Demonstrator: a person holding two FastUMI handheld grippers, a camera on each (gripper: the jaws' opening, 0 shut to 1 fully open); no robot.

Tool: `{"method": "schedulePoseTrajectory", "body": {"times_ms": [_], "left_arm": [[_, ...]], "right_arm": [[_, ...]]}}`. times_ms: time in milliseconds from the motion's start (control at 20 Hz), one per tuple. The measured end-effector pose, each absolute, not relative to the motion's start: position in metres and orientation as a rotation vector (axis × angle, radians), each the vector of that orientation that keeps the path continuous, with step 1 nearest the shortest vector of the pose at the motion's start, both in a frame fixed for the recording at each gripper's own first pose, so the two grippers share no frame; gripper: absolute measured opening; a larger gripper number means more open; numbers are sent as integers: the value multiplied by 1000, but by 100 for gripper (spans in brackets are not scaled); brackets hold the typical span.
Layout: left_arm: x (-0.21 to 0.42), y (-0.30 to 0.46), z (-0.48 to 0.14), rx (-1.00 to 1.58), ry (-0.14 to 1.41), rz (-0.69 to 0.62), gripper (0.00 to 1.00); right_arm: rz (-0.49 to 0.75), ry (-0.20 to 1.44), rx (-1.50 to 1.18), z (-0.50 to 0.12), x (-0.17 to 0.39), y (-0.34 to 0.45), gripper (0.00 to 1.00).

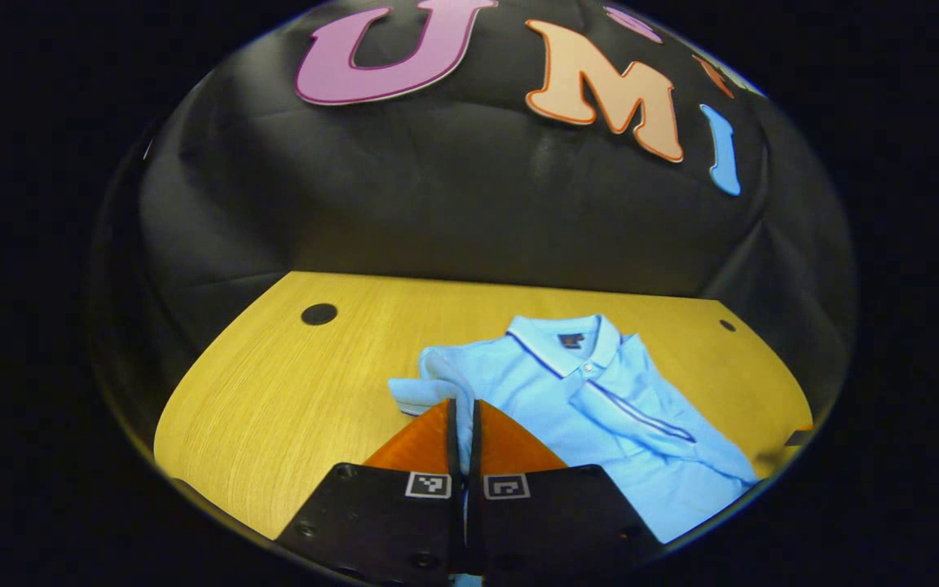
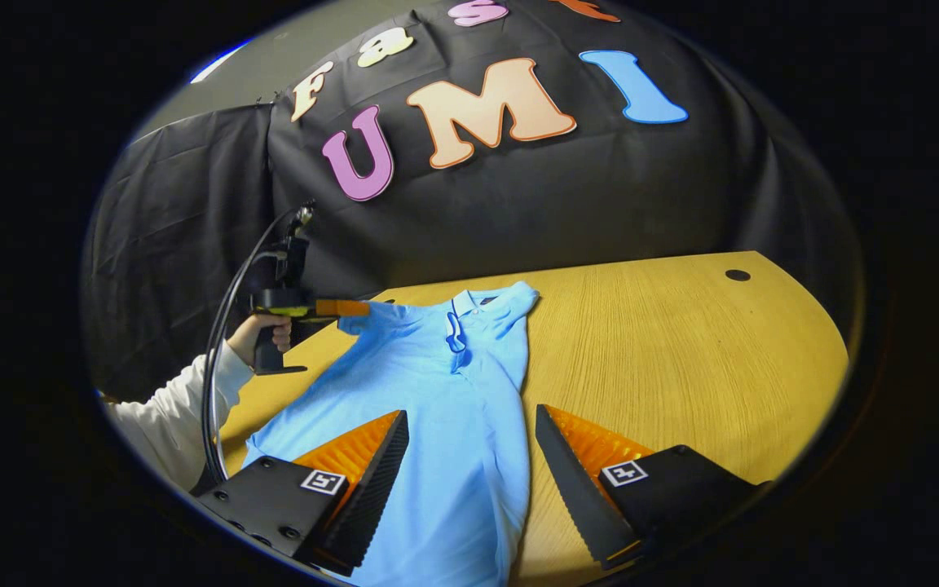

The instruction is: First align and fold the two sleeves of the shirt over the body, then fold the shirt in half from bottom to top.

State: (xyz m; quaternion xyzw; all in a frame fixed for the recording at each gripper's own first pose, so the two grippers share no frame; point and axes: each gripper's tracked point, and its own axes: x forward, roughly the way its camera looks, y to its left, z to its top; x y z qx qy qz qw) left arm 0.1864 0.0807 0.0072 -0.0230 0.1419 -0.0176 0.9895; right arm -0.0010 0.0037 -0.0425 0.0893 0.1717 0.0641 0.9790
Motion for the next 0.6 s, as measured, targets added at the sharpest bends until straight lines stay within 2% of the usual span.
{"method": "schedulePoseTrajectory", "body": {"times_ms": [300, 600], "left_arm": [[193, -25, 37, 76, 235, -208, 0], [195, -102, 8, 201, 279, -309, 0]], "right_arm": [[133, 344, 179, -42, -2, 8, 98], [107, 360, 161, -47, -2, 5, 98]]}}
